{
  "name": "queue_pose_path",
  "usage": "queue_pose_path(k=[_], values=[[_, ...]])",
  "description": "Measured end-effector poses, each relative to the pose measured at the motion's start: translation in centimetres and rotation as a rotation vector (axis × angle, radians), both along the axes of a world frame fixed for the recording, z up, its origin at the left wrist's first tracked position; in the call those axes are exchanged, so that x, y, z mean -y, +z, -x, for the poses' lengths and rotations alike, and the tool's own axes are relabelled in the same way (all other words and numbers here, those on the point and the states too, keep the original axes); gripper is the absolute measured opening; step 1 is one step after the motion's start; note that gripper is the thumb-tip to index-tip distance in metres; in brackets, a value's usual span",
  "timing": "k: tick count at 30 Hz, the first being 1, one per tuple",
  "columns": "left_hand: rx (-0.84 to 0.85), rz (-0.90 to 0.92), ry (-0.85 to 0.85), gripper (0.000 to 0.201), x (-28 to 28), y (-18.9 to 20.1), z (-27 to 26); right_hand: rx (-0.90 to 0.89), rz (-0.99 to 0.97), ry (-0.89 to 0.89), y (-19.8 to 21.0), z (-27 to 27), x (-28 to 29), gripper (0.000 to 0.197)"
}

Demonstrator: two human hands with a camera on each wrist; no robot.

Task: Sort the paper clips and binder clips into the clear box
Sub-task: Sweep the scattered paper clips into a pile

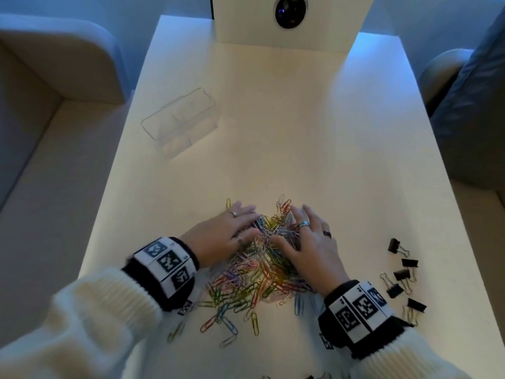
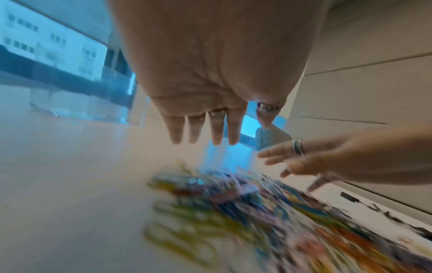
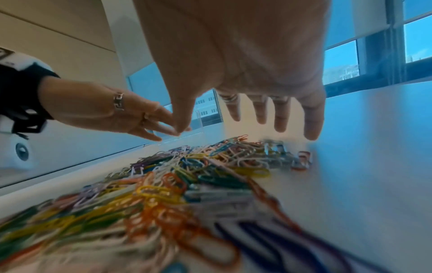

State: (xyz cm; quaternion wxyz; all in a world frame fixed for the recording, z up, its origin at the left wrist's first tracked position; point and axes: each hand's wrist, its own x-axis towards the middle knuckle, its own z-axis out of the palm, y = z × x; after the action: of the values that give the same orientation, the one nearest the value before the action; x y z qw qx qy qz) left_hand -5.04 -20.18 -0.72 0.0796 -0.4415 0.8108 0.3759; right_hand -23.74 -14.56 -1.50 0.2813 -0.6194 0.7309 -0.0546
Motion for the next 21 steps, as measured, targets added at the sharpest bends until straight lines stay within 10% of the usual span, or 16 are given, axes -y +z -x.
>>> queue_pose_path(k=[9, 21], values=[[-0.084, 0.699, 0.432, 0.04, 8.0, 3.5, -6.0, -0.012, -0.13, 0.073, -0.2, -2.0, 2.3, 0.073], [0.217, 0.331, 0.557, 0.099, 16.7, 3.2, -7.8, 0.156, -0.12, 0.07, -0.4, -2.3, 2.6, 0.025]])
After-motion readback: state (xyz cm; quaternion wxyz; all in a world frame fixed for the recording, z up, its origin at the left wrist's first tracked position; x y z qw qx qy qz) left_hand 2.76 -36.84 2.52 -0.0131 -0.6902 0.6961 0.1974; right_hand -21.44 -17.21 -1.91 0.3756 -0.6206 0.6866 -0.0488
